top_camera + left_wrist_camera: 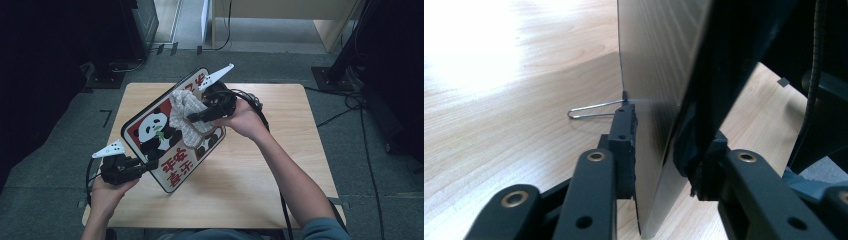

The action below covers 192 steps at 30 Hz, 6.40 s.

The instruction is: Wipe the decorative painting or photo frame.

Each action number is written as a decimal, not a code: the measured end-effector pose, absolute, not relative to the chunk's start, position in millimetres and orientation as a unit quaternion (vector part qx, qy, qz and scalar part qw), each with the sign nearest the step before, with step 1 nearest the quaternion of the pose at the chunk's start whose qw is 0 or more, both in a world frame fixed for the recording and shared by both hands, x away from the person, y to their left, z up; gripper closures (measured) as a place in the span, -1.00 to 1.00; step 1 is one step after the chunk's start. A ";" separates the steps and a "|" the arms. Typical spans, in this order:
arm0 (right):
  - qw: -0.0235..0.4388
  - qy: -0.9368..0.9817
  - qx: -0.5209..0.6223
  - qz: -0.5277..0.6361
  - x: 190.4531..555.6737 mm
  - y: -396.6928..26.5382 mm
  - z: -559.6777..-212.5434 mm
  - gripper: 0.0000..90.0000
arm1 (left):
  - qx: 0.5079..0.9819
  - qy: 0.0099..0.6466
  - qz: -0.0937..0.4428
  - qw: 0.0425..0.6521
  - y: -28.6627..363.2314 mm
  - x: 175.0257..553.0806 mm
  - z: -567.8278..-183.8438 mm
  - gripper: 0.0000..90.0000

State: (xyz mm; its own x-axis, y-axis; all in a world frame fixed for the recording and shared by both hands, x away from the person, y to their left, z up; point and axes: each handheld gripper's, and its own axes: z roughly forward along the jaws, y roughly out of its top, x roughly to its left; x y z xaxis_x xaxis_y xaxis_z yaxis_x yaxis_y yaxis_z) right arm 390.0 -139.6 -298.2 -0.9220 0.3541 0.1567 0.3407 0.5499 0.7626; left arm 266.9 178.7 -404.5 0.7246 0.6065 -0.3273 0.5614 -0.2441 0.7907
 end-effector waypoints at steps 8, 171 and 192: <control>0.009 0.881 0.198 0.429 390.1 -140.1 -298.1 0.39 | 0.788 0.374 0.017 0.489 177.0 265.9 -403.9 0.44; -0.001 0.889 0.187 0.418 361.3 -123.1 -295.6 0.41 | 0.776 0.370 0.011 0.510 188.1 270.7 -405.4 0.69; 0.006 0.892 0.180 0.414 368.2 -99.7 -278.9 0.41 | 0.775 0.372 0.010 0.511 188.3 272.7 -405.5 0.70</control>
State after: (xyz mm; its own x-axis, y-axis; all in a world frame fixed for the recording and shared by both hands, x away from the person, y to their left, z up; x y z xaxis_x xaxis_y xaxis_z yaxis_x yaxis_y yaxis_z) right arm 368.2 -99.7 -278.9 -0.9354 0.3256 0.1379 0.3155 0.5925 0.7413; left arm 272.7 188.3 -405.5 0.7224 0.5877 -0.3643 0.5662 -0.2004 0.7995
